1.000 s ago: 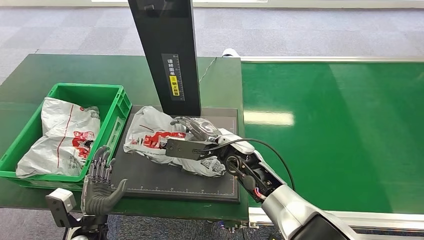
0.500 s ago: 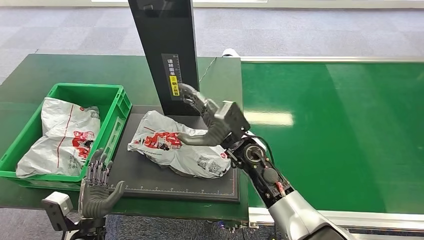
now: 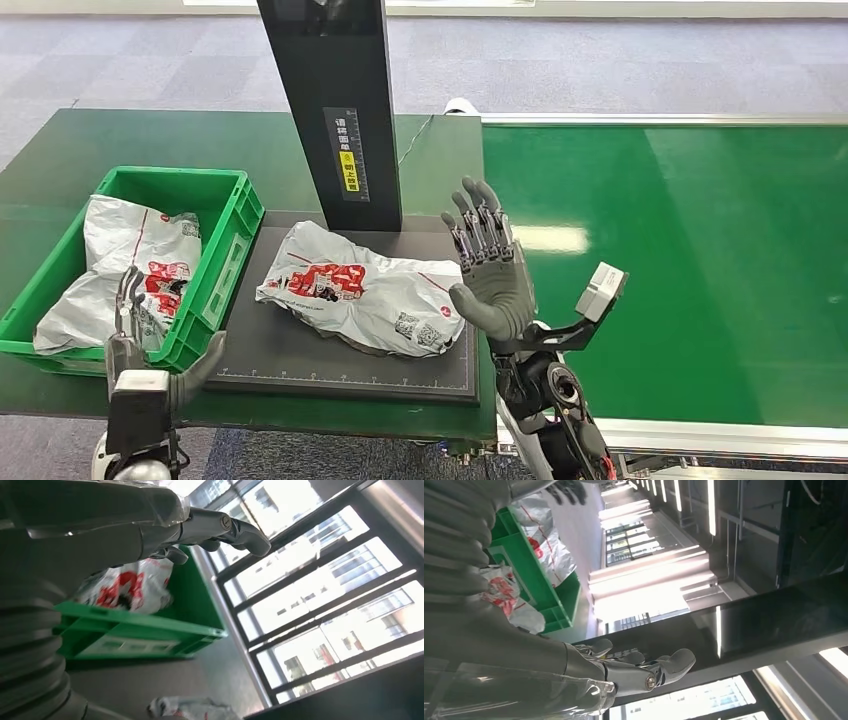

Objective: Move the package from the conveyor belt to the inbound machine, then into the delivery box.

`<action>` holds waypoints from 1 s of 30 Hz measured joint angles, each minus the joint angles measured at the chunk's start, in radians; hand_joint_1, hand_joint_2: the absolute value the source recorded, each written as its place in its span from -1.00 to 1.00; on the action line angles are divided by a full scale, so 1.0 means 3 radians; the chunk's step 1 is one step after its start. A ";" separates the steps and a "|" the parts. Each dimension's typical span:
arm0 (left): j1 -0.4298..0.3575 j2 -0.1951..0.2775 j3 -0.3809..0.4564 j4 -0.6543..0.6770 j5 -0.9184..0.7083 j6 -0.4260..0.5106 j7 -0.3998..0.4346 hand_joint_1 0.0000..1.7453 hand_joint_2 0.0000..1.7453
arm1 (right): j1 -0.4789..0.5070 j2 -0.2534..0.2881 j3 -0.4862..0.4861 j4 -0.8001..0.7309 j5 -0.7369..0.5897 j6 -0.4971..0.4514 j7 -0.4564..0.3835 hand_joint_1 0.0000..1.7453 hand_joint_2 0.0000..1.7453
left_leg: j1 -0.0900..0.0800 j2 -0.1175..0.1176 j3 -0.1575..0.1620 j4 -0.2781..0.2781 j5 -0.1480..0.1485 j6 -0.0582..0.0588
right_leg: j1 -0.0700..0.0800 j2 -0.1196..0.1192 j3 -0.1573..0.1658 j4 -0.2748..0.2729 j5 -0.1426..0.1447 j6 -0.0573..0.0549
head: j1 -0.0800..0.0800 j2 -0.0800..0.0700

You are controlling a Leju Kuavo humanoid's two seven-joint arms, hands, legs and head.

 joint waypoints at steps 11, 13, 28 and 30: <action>-0.0971 0.0318 -0.0806 0.0317 -0.1527 0.0640 0.0766 -1.00 1.00 | 0.0087 0.0125 -0.0287 0.0026 0.0069 0.0049 0.0071 -1.00 1.00 | 0.0000 0.0000 0.0000 0.0001 0.0010 0.0000 | 0.0000 0.0000 -0.0002 0.0000 0.0010 0.0000 | 0.0000 0.0000; -0.1133 0.0359 -0.0969 0.0479 -0.1667 0.0555 0.0853 -1.00 1.00 | 0.0086 0.0137 -0.0320 0.0035 0.0058 0.0059 0.0073 -1.00 1.00 | 0.0000 0.0002 0.0000 0.0001 0.0010 0.0000 | 0.0000 0.0001 -0.0002 0.0000 0.0011 0.0000 | 0.0000 0.0000; -0.1764 0.0514 -0.2096 0.1952 -0.1770 -0.0404 0.0835 -1.00 1.00 | 0.0086 0.0159 -0.0543 0.0054 0.0106 0.0105 0.0100 -1.00 1.00 | 0.0000 0.0006 -0.0004 0.0001 0.0010 0.0000 | 0.0000 0.0004 -0.0007 0.0000 0.0012 0.0001 | 0.0001 0.0000; -0.1768 0.0583 -0.2206 0.2027 -0.1655 -0.0534 0.0779 -1.00 1.00 | 0.0088 0.0147 -0.0574 0.0060 0.0107 0.0106 0.0096 -1.00 1.00 | 0.0000 0.0006 -0.0005 0.0001 0.0010 0.0000 | 0.0000 0.0004 -0.0008 0.0000 0.0012 0.0001 | 0.0001 0.0000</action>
